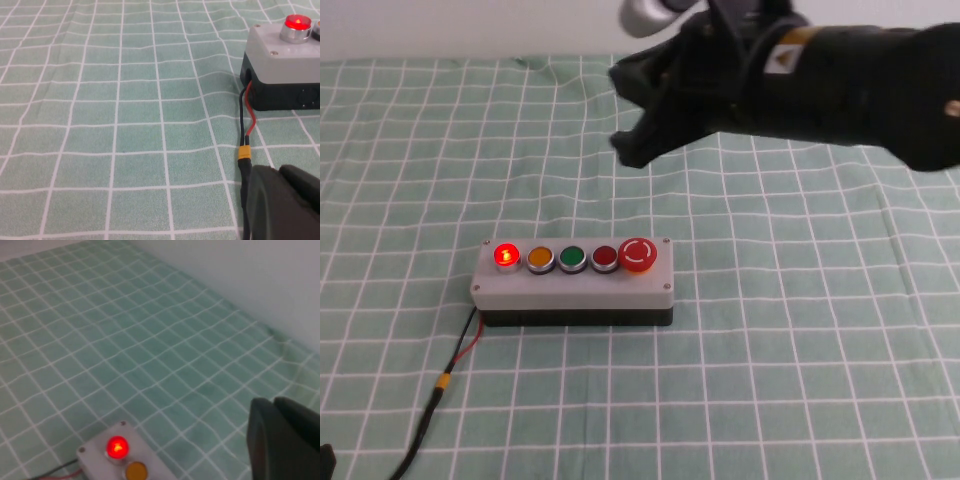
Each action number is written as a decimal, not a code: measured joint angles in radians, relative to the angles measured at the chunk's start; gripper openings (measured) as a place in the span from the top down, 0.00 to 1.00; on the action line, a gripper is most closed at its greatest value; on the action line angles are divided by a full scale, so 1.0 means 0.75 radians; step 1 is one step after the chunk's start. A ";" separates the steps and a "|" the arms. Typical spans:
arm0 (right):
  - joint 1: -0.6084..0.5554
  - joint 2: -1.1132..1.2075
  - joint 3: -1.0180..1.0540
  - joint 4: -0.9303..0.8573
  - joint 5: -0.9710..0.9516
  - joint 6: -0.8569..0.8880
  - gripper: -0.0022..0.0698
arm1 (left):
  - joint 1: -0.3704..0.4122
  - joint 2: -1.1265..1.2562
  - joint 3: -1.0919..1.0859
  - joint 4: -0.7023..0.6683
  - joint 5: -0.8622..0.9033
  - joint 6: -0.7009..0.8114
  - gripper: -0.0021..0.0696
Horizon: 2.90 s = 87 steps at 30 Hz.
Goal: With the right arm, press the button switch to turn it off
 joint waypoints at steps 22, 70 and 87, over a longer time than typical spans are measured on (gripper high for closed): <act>0.133 0.787 -0.648 0.141 0.324 0.000 0.99 | 0.000 0.000 0.000 0.000 0.000 0.000 0.98; 0.131 0.332 -0.760 -0.128 0.572 0.043 0.99 | 0.000 0.000 0.000 0.000 0.000 0.000 0.98; 0.129 -0.201 -0.197 -0.392 0.450 0.405 0.99 | 0.000 0.000 0.000 0.000 0.000 0.000 0.98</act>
